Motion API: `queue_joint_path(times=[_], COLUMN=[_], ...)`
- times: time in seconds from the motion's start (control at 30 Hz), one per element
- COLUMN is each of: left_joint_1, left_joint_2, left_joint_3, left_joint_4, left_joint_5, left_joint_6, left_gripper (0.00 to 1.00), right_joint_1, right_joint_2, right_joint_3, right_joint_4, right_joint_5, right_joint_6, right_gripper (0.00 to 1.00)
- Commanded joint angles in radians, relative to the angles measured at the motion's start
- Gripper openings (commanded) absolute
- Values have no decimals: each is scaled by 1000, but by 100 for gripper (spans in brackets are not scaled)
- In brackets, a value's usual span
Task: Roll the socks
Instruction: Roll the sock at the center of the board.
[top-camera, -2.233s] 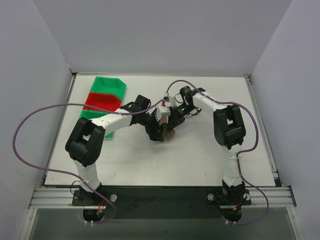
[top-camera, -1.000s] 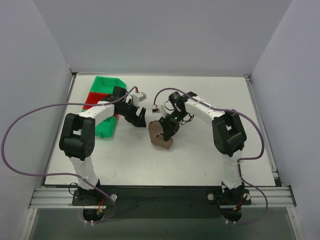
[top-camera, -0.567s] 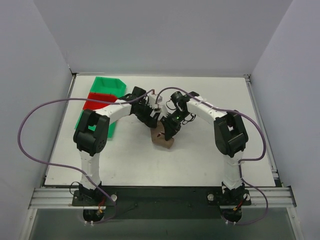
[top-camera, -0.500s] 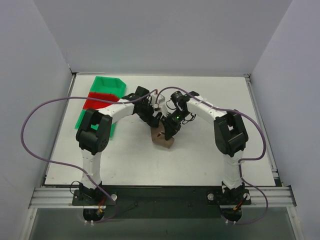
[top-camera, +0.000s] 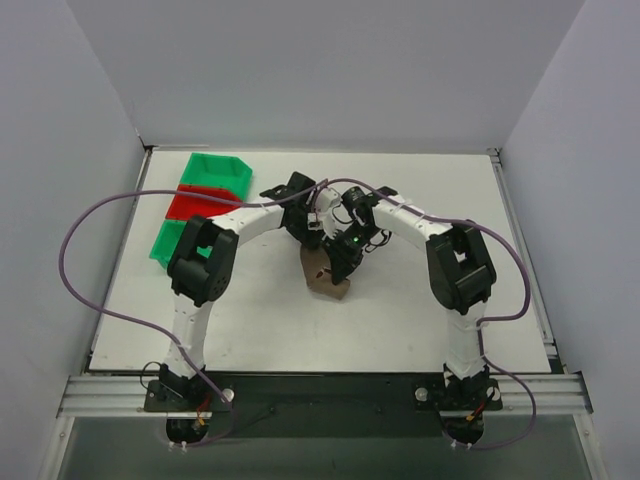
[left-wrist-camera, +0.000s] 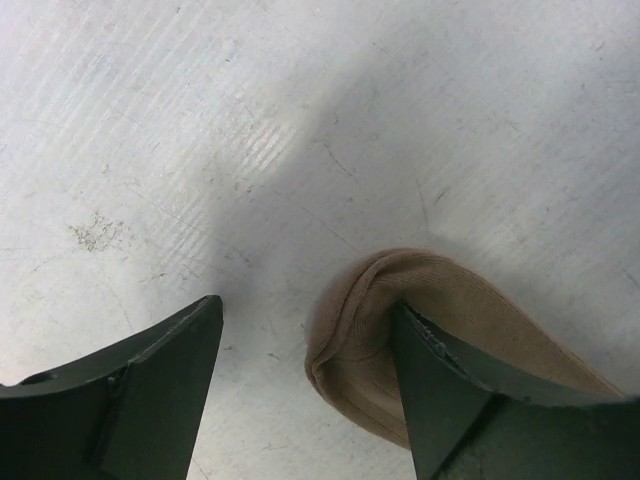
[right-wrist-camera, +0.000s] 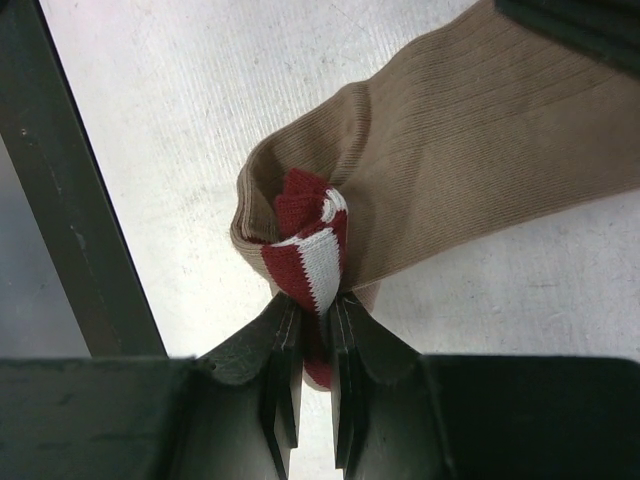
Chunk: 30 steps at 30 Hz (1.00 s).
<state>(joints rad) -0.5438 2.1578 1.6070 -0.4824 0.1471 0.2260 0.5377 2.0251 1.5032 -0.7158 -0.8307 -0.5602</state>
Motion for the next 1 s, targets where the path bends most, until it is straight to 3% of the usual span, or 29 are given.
queue_joint_path(times=[0.0, 0.07, 0.27, 0.5, 0.7, 0.97], left_joint_1=[-10, -11, -35, -41, -44, -44], left_joint_2=[45, 45, 117, 218, 218, 172], left_joint_3=[-9, -9, 66, 247, 258, 235], left_joint_4=[-121, -111, -131, -208, -246, -237], left_joint_5=[-161, -200, -305, -279, -190, -147], left_joint_6=[-11, -7, 24, 38, 53, 104], left_gripper=[74, 68, 68, 68, 71, 75], right_joint_1=[10, 13, 44, 128, 174, 188], right_joint_2=[-63, -65, -72, -63, -2, 122], right_joint_3=[-20, -32, -67, -97, -54, 75], right_joint_4=[-19, -13, 19, 30, 13, -103], right_joint_5=[15, 24, 96, 165, 197, 130], right_joint_6=[-32, -32, -56, -87, -72, -63], right_gripper=[0, 1, 1, 0, 0, 0])
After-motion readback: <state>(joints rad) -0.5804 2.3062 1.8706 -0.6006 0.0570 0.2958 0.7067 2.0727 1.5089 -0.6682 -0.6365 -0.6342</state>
